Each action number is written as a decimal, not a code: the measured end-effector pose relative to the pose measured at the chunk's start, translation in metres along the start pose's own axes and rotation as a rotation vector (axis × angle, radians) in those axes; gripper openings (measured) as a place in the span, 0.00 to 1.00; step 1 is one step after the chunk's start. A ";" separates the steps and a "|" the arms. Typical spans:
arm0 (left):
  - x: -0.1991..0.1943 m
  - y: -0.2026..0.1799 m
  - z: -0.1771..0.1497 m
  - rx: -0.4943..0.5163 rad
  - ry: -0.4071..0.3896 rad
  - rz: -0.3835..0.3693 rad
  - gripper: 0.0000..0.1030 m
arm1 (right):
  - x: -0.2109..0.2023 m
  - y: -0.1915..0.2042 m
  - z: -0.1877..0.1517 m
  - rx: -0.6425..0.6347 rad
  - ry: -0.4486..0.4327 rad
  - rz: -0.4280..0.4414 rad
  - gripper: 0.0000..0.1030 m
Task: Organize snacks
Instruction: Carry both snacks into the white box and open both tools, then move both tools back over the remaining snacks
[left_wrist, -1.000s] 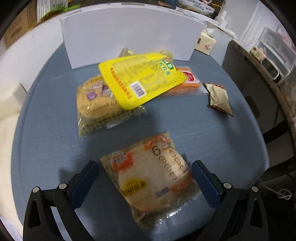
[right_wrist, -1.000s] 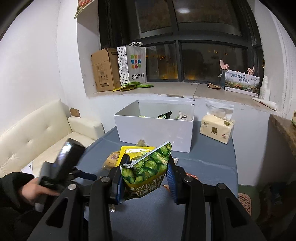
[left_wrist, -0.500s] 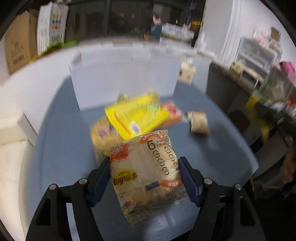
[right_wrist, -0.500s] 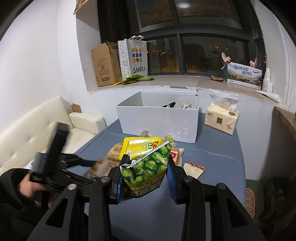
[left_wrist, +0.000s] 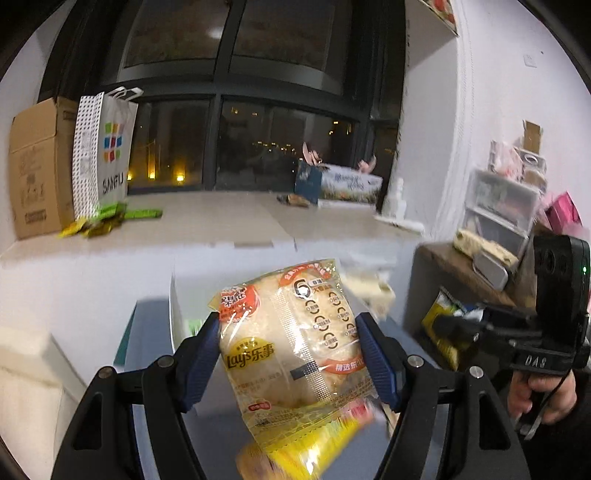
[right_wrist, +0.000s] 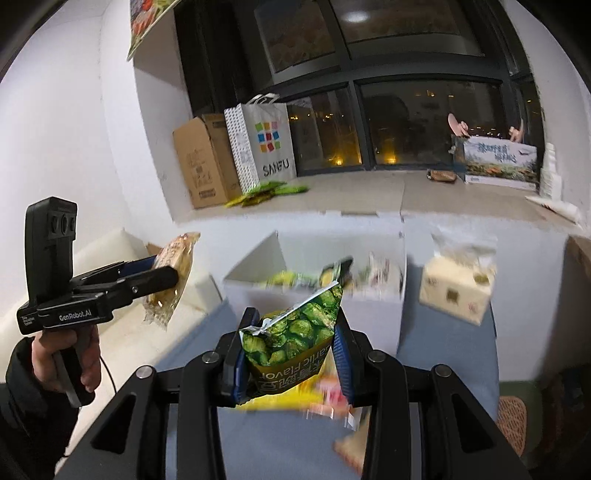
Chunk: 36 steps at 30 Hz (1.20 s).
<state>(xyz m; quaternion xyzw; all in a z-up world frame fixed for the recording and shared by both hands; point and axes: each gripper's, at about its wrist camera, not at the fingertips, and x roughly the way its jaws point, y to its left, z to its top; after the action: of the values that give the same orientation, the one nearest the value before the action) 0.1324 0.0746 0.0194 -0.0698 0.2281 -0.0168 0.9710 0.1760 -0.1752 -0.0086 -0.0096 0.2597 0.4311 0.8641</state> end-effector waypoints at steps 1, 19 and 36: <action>0.016 0.008 0.012 -0.006 0.005 0.010 0.74 | 0.010 -0.003 0.012 0.005 0.000 0.002 0.40; 0.189 0.098 0.039 -0.144 0.260 0.091 0.74 | 0.178 -0.042 0.082 0.079 0.200 -0.027 0.42; 0.187 0.112 0.032 -0.163 0.301 0.158 1.00 | 0.180 -0.044 0.071 0.070 0.209 -0.060 1.00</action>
<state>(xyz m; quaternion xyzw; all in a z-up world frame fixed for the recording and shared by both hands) 0.3147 0.1770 -0.0504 -0.1268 0.3761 0.0677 0.9154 0.3290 -0.0520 -0.0387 -0.0322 0.3627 0.3923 0.8447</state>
